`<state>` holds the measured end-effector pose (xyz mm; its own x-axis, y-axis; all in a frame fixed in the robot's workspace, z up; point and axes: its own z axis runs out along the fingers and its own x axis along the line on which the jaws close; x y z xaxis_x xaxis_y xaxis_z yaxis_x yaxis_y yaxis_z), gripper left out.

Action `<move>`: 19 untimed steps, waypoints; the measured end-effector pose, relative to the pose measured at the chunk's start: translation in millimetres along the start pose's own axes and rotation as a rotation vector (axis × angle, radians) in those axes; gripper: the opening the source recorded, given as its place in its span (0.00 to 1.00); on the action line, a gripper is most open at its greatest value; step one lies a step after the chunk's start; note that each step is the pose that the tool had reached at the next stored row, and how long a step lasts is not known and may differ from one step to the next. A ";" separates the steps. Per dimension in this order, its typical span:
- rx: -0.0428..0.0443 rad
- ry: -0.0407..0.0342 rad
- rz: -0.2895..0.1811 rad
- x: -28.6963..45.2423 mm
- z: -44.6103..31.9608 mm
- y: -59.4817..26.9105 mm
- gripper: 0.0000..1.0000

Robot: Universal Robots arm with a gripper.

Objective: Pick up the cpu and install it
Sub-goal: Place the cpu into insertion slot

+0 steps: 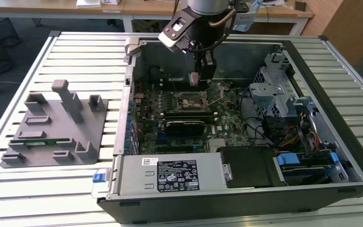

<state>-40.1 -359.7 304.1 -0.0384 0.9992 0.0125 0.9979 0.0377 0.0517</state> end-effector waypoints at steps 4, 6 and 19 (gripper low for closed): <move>0.0000 0.0000 0.000 0.0 2.1 -0.1 0.53; 0.0000 -0.0001 0.000 0.0 3.0 -0.2 0.53; -0.0007 0.0010 -0.001 2.7 21.5 -1.0 0.53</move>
<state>-40.1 -356.8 282.6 -0.0397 0.9991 0.0135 0.9979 0.0389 0.0524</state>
